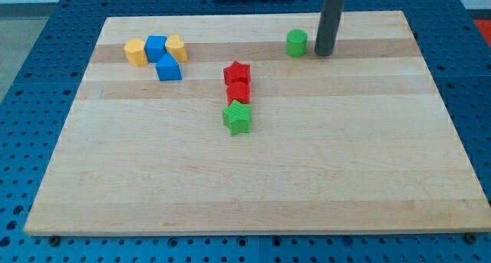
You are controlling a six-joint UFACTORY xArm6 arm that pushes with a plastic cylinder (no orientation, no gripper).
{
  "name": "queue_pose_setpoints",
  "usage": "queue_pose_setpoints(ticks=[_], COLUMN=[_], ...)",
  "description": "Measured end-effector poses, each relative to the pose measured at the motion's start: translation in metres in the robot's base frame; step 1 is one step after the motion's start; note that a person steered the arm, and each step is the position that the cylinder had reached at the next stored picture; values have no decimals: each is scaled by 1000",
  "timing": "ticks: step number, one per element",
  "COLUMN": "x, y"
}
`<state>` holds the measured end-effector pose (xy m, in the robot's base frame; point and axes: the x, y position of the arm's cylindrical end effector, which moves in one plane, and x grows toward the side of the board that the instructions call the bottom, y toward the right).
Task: Place the green circle at the top of the red star
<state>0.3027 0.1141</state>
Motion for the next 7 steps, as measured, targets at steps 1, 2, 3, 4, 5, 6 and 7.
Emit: queue_pose_setpoints(ticks=[1, 2, 3, 4, 5, 6, 7], x=[0, 0, 0, 0, 0, -32, -47], y=[-20, -41, -57, -58, -9, 3, -17])
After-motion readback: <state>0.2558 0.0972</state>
